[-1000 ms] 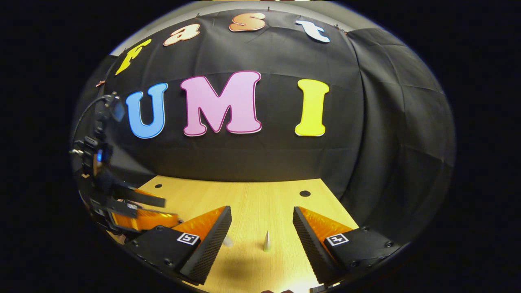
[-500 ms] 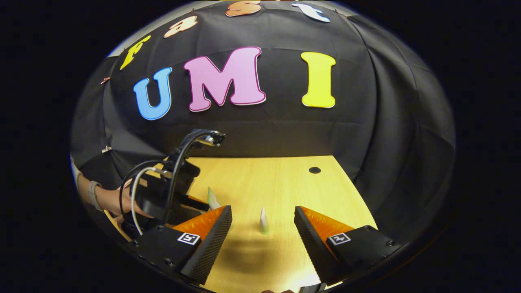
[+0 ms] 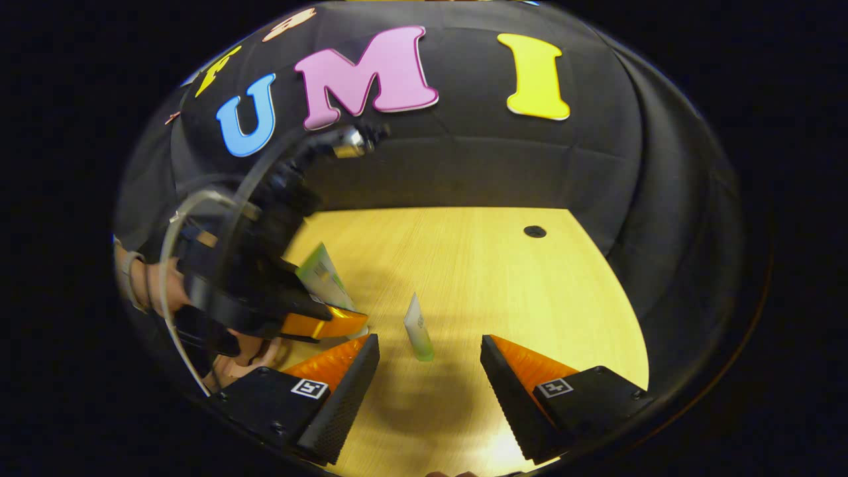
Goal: First open the suitcase, pack the skin care products into it, and then close the suitcase.
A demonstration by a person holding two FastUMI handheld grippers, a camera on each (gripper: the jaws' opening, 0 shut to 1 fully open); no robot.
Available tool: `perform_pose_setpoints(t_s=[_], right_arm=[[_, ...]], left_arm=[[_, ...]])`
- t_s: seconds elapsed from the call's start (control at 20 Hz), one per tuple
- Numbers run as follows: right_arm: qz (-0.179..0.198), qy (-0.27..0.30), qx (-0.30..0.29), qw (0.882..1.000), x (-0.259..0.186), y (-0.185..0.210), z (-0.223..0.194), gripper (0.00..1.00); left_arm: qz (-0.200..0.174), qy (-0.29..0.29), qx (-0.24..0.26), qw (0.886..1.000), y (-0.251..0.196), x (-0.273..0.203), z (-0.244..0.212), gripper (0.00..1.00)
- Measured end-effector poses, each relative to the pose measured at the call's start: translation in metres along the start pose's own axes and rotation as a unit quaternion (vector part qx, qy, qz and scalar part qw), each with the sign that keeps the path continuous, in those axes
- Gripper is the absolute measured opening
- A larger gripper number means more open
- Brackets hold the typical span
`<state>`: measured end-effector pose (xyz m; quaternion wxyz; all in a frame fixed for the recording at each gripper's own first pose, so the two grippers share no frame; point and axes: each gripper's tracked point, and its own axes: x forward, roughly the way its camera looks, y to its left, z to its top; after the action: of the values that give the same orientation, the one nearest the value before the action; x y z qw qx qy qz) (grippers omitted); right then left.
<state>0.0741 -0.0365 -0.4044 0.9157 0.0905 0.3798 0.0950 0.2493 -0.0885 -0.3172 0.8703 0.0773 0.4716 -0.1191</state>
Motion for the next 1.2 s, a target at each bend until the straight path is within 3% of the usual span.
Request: perform_pose_setpoints(t_s=[0.2, 0.25, 0.3, 0.4, 0.45, 0.5, 0.55, 0.7, 0.9, 0.95, 1.0, 1.2], right_arm=[[0.024, 0.043, 0.002, 0.999, 0.068, 0.004, -0.016, 0.95], [0.030, 0.056, 0.002, 0.998, 0.077, 0.007, -0.024, 0.77], [0.033, 0.069, -0.002, 0.997, 0.086, 0.008, -0.033, 0.68], [0.039, 0.066, -0.003, 0.997, 0.092, 0.016, -0.025, 0.27], [0.050, 0.075, -0.010, 0.996, 0.083, 0.023, -0.028, 0.28], [0.058, 0.072, -0.019, 0.996, 0.071, 0.032, -0.025, 0.28], [0.063, 0.068, -0.021, 0.995, 0.062, 0.038, -0.022, 0.28], [0.089, 0.048, -0.021, 0.995, 0.032, 0.063, -0.009, 0.28], [0.117, 0.033, -0.001, 0.993, 0.010, 0.099, 0.007, 0.27], [0.130, 0.029, 0.018, 0.991, 0.001, 0.113, 0.012, 0.27], [0.144, 0.029, 0.031, 0.989, -0.007, 0.127, 0.013, 0.27], [0.162, 0.034, 0.017, 0.986, -0.030, 0.165, 0.009, 0.27]], left_arm=[[-0.008, -0.030, -0.061, 0.998, 0.006, -0.086, -0.003, 0.47], [-0.004, -0.022, -0.070, 0.997, 0.011, -0.098, -0.011, 0.44], [0.004, -0.012, -0.082, 0.997, 0.020, -0.117, -0.026, 0.47], [0.033, 0.019, -0.132, 0.991, 0.060, -0.162, -0.073, 0.47], [0.048, 0.040, -0.160, 0.985, 0.082, -0.178, -0.103, 0.47], [0.091, 0.096, -0.211, 0.969, 0.119, -0.186, -0.147, 0.47], [0.102, 0.118, -0.234, 0.960, 0.135, -0.188, -0.163, 0.51], [0.114, 0.183, -0.266, 0.940, 0.166, -0.194, -0.210, 0.47], [0.099, 0.288, -0.270, 0.913, 0.175, -0.178, -0.271, 0.51], [0.092, 0.313, -0.275, 0.904, 0.172, -0.172, -0.285, 0.44], [0.088, 0.334, -0.283, 0.894, 0.170, -0.166, -0.300, 0.47], [0.065, 0.323, -0.332, 0.884, 0.160, -0.150, -0.311, 0.50]])
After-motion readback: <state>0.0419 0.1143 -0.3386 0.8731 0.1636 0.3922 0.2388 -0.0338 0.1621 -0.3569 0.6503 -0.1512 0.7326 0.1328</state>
